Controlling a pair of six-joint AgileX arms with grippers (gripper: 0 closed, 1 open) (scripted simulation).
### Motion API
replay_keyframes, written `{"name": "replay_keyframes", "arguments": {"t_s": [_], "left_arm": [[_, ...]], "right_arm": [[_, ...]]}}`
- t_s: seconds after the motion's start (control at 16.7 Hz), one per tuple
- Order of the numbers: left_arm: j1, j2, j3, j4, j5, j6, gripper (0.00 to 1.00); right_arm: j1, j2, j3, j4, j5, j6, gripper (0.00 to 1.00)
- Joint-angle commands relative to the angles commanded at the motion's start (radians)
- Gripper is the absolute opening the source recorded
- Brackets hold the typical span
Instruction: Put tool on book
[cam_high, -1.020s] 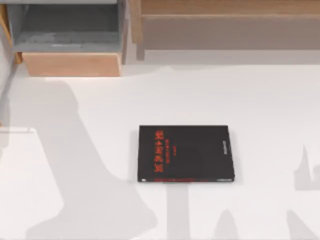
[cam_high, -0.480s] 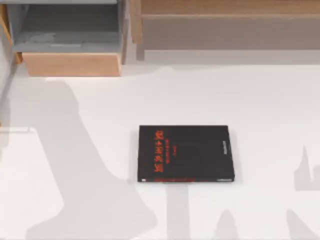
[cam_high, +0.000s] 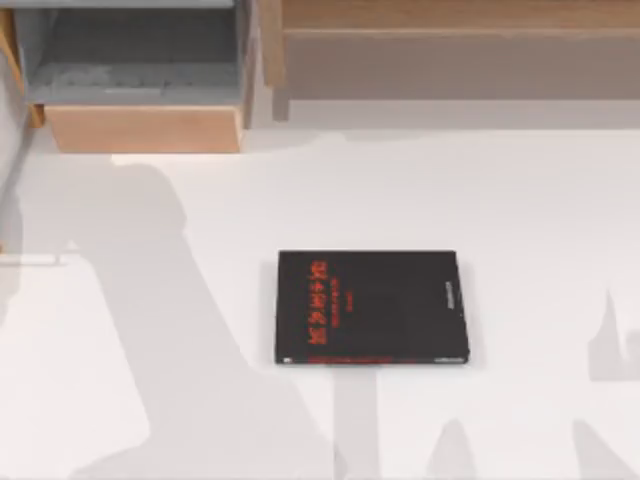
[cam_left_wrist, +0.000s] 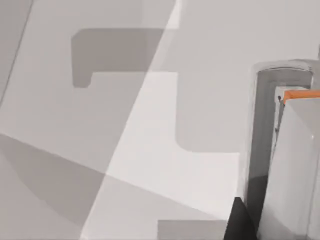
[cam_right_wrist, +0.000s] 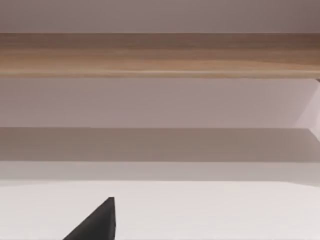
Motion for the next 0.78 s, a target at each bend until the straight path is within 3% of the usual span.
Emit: {"name": "replay_keyframes", "arguments": {"t_s": [0.36,0.78], "left_arm": [[-0.072,-0.19,-0.049,-0.048,-0.03,-0.148,0.0],[-0.313,-0.359,-0.156,-0.072,-0.054,-0.363,0.0]], "right_arm": [[0.0,0.0,0.0,0.0,0.0,0.0,1.0],[0.0,0.0,0.0,0.0,0.0,0.0,1.0]]}}
